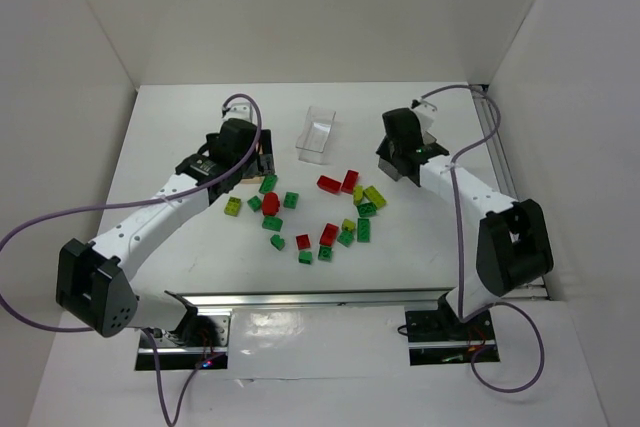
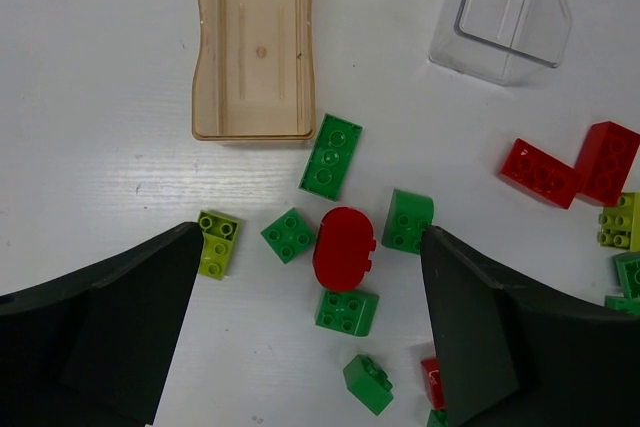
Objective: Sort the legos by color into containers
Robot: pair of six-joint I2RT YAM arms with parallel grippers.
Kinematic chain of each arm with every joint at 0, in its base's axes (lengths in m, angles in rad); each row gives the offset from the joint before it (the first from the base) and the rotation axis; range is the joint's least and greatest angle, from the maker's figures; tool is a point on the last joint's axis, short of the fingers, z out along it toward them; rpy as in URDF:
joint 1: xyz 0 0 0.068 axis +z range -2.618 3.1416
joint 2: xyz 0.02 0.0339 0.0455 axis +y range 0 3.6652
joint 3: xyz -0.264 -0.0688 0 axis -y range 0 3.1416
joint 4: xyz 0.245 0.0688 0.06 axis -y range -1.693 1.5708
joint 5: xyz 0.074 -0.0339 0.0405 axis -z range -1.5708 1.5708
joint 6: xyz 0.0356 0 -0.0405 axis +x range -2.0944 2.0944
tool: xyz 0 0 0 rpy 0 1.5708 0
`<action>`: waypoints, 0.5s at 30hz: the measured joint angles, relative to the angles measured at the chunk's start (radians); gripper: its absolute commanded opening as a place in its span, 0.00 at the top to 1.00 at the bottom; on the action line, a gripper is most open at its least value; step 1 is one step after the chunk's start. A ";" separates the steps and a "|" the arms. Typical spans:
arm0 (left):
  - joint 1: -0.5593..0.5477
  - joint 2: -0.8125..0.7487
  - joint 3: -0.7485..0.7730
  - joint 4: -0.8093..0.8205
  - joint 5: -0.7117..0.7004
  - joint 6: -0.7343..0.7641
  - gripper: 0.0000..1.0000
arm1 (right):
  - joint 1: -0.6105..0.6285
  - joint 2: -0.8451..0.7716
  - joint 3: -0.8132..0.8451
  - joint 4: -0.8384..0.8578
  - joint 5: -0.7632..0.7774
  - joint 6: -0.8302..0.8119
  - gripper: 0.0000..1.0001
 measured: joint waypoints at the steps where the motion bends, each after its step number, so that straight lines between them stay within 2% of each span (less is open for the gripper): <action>1: 0.000 0.000 0.000 0.000 -0.003 -0.001 0.01 | -0.017 -0.002 0.016 0.000 0.003 -0.007 0.78; 8: 0.000 0.026 0.000 -0.002 -0.048 -0.008 0.01 | -0.132 0.120 0.146 0.000 0.011 -0.054 0.78; 12: 0.000 0.043 0.000 -0.011 -0.074 -0.010 0.01 | -0.159 0.209 0.202 -0.008 0.030 -0.075 0.74; 13: 0.000 0.044 0.000 -0.012 -0.079 -0.013 0.01 | -0.163 0.234 0.227 -0.017 0.035 -0.079 0.71; 15: 0.000 0.044 0.000 -0.015 -0.086 -0.027 0.01 | -0.173 0.283 0.277 -0.021 0.040 -0.082 0.54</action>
